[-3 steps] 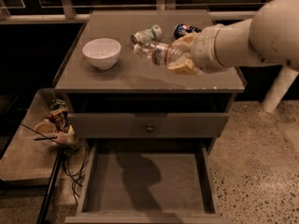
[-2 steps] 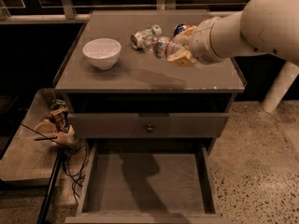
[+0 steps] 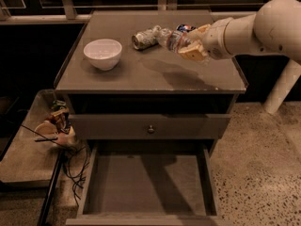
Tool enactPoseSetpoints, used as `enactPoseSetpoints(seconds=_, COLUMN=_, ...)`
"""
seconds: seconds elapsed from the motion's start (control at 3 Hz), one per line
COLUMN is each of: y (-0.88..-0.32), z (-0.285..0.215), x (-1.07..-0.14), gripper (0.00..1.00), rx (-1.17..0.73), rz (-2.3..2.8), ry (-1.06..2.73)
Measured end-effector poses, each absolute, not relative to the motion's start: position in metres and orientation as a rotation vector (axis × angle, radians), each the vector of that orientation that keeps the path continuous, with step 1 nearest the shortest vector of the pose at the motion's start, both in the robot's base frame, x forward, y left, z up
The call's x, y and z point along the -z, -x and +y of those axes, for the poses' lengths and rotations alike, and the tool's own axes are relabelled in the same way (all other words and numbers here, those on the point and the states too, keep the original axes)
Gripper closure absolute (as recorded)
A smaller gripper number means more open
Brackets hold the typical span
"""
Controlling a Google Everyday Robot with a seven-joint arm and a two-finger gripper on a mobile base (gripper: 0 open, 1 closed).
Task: Pick water bottle from middle drawer and place on counter
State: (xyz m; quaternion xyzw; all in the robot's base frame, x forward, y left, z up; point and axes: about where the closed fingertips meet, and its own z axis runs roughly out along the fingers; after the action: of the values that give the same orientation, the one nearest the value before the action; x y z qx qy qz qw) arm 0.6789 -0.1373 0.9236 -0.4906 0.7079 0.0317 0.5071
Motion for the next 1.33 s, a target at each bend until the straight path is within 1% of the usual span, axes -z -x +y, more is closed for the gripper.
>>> enactPoseSetpoints(seconds=0.33, y=-0.687, z=-0.151, x=-0.904, gripper=1.00, rx=-0.170, rz=1.725, ry=1.127)
enactPoseSetpoints(seconds=1.0, y=-0.684, z=-0.156, x=-0.869, gripper=1.00, rx=-0.260, rz=1.805, ry=1.161)
enactPoseSetpoints(seconds=1.33, y=-0.683, z=-0.156, x=-0.866, gripper=0.88, rx=-0.267, rz=1.811, ry=1.168)
